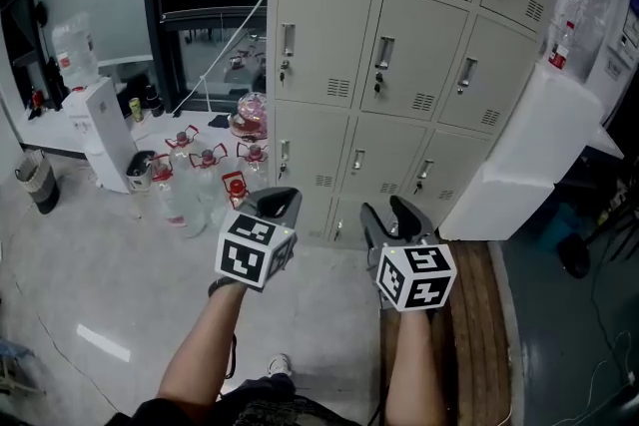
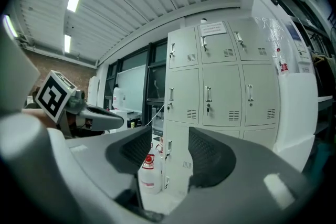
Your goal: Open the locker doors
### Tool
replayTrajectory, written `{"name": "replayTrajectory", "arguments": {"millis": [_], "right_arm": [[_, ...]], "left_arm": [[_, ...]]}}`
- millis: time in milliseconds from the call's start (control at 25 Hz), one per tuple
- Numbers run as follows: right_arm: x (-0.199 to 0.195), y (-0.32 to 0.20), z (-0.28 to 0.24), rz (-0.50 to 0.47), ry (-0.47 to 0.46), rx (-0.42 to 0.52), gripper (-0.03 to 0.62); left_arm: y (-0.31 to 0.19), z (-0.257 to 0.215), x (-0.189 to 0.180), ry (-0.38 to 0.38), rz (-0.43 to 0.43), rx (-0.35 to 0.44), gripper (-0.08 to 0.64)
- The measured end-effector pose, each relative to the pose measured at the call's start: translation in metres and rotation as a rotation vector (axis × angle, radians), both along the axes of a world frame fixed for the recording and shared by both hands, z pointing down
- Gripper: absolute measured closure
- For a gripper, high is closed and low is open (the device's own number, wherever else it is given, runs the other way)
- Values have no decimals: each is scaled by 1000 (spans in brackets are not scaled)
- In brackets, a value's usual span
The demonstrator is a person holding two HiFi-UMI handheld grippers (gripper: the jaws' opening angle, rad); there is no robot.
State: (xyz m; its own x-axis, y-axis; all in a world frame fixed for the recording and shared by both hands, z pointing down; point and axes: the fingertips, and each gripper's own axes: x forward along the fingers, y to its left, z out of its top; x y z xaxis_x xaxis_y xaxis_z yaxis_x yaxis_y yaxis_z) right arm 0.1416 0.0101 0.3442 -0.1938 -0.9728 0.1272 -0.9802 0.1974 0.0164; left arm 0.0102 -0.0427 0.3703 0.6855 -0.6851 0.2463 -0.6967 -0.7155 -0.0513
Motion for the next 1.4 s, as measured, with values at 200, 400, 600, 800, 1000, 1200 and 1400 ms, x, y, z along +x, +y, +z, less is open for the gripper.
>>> {"name": "replayTrajectory", "arguments": {"millis": [200,400,600,800,1000,1200,1400], "right_arm": [[3,-37,-13,27,-13,16,322],[-1,-71,-20,42,-2,14,279],[-3,-104,-22,57,-2,13,245],[-4,-132,-22,68,14,11,241],[0,-152,-22,75,10,11,238],[6,-168,-26,76,13,23,235],[15,-183,-34,63,36,40,232]], "left_arm": [[-42,-6,6,-1,34,-1,557],[-76,-9,10,0,77,-2,557],[-108,-6,8,8,92,-8,557],[-139,-2,4,9,92,-16,557],[-159,-4,12,6,109,-8,557],[-174,-5,21,9,119,-11,557],[-191,-13,34,46,107,-26,557]]}}
